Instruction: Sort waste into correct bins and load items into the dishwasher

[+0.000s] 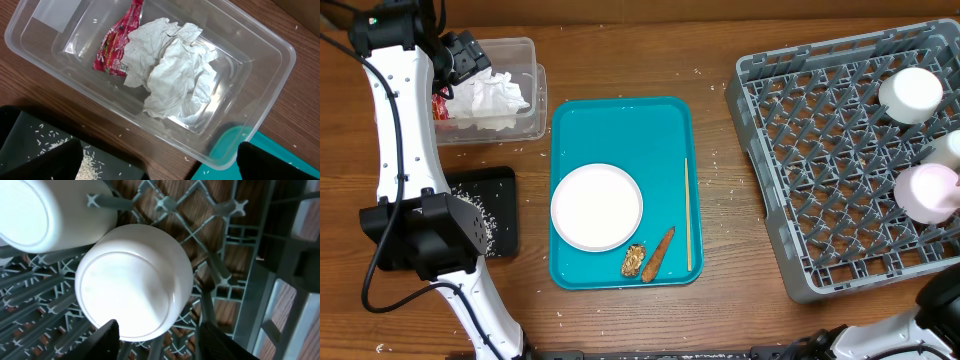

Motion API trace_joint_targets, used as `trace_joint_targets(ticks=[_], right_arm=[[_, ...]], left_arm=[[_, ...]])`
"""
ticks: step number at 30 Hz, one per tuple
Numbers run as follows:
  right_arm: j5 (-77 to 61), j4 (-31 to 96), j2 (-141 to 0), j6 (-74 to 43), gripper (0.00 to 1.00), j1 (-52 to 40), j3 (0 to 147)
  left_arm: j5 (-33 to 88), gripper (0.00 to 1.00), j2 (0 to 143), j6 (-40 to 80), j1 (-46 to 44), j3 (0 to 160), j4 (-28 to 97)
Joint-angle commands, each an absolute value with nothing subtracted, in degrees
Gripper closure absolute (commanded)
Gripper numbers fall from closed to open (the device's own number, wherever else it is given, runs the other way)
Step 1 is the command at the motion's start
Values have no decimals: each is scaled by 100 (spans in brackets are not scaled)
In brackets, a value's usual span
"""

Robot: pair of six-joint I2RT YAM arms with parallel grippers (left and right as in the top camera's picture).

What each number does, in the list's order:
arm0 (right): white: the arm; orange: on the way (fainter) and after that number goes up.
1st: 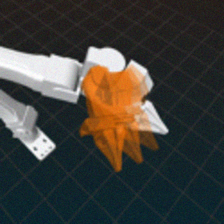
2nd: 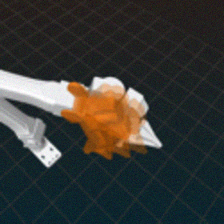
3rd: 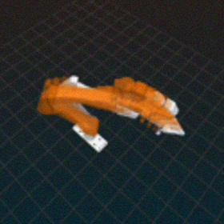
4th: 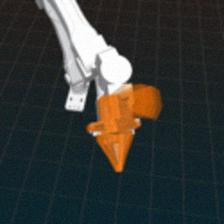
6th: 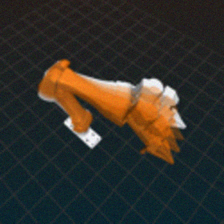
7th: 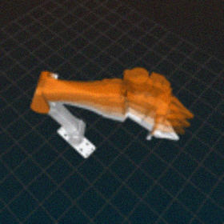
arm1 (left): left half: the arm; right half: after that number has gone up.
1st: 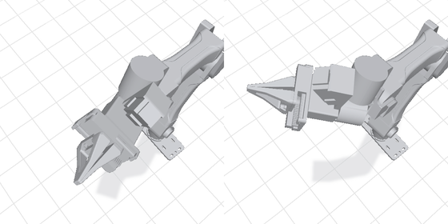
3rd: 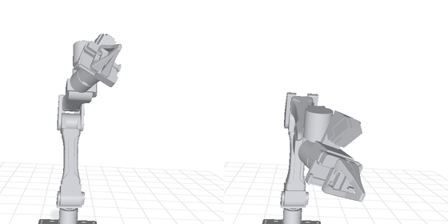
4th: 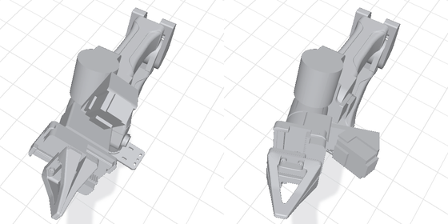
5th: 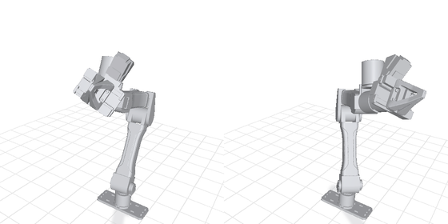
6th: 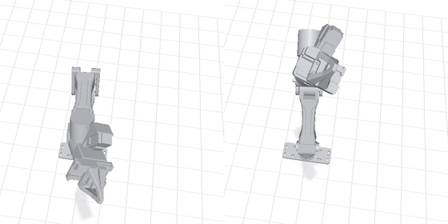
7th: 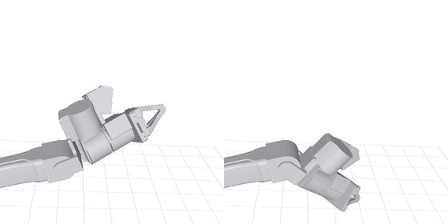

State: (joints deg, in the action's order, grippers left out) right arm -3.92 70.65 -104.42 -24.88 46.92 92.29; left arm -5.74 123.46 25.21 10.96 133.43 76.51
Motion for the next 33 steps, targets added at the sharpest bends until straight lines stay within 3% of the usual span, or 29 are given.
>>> trace_joint_targets(ticks=[1, 7, 12, 13, 15, 17, 18, 25, 33], right_arm=[[-224, 7057, -10020, -2576, 46, 4370, 9271], [-1157, 7054, -9988, -1909, 48, 3256, 9271], [-1190, 6722, -9988, -1153, 45, 1787, 9271], [-1186, 6611, -9992, -1024, 39, 1522, 9268], [-1133, 6296, -10027, -701, 16, 875, 9264], [-880, 6038, -10103, -635, 2, 386, 9264], [-720, 5913, -10175, -635, 0, 141, 9264], [-471, 5684, -10744, -585, 0, -727, 9264], [-276, 5902, -11220, -574, 0, -792, 9264]], left_arm=[[-552, 0, 12184, 2596, 1068, 13323, 7644], [-552, 0, 12184, 2593, 1068, 13323, 7644], [-552, 0, 12184, 2593, 1068, 13323, 7644], [-552, 0, 12184, 2593, 1068, 13323, 7644], [-552, 0, 12184, 2593, 1068, 13323, 7644], [-552, 0, 12184, 2596, 1068, 13323, 7644], [-552, 0, 12184, 2593, 1068, 13323, 7644], [-552, 0, 12184, 2593, 1068, 13323, 7644], [-552, 0, 12184, 2593, 1068, 13323, 7644]])
